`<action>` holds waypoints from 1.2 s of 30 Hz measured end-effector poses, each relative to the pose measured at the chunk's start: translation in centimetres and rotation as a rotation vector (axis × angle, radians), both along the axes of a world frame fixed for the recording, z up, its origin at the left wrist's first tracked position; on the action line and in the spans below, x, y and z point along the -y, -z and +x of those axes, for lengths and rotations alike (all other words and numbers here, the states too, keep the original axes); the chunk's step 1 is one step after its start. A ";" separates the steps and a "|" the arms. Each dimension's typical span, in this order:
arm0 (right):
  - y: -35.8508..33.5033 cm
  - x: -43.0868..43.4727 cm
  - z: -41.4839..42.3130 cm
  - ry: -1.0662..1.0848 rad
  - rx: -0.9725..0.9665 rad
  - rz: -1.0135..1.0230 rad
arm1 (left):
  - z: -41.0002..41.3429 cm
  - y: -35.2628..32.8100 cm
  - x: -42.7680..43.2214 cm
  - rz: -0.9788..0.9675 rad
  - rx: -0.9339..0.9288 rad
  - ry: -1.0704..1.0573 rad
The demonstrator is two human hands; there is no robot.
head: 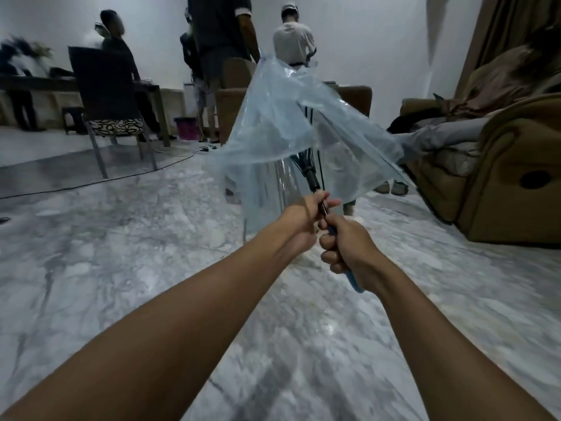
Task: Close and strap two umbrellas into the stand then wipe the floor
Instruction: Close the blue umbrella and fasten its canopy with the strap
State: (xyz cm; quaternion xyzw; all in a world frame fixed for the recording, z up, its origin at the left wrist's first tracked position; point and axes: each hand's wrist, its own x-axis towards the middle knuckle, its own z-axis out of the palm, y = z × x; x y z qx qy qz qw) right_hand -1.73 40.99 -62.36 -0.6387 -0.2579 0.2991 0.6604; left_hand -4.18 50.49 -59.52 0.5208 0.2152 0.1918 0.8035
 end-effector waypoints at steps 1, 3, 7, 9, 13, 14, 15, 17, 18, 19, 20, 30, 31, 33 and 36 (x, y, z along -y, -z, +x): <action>0.1 -0.1 0.0 0.005 -0.016 0.002 | -0.1 -0.1 0.0 0.003 -0.002 0.002; 0.2 -0.1 0.0 0.014 -0.030 -0.002 | -0.4 -0.2 -0.1 0.028 -0.017 0.003; 0.9 0.0 0.0 0.012 -0.048 -0.031 | -0.6 0.4 -1.1 0.091 -0.095 0.082; 1.6 0.1 -0.2 0.018 -0.052 -0.060 | -0.2 0.7 -1.6 0.129 -0.166 0.103; 2.6 0.1 -0.8 -0.003 -0.070 -0.107 | 0.2 0.9 -1.7 0.181 -0.243 0.073; 2.7 0.0 -0.9 -0.010 -0.073 -0.117 | 0.3 1.0 -1.8 0.150 -0.225 0.064; 2.7 -0.1 -1.0 -0.015 -0.072 -0.127 | 0.3 1.1 -2.0 0.124 -0.195 0.051; 2.7 -0.4 -1.2 -0.022 -0.059 -0.138 | 0.4 1.2 -2.3 0.052 -0.146 0.024; 2.7 -0.5 -1.3 -0.022 -0.054 -0.141 | 0.6 1.2 -2.5 0.008 -0.111 0.000; 2.7 -0.6 -1.4 -0.021 -0.051 -0.141 | 0.8 1.2 -2.6 -0.029 -0.068 -0.031; 2.6 -0.7 -1.4 -0.022 -0.049 -0.140 | 1.1 1.2 -2.8 -0.048 -0.038 -0.054; 2.4 -0.6 -1.7 -0.050 -0.079 -0.115 | 0.4 1.7 -4.2 0.023 -0.087 0.000; 2.6 -0.5 -1.7 -0.050 -0.086 -0.113 | 0.2 1.7 -4.4 0.029 -0.108 0.002; 3.1 -0.2 -1.6 -0.058 -0.098 -0.104 | 0.3 1.4 -4.7 -0.015 -0.068 -0.032; 3.0 0.0 -1.5 -0.083 -0.095 -0.105 | 0.8 1.1 -4.6 -0.122 0.078 -0.115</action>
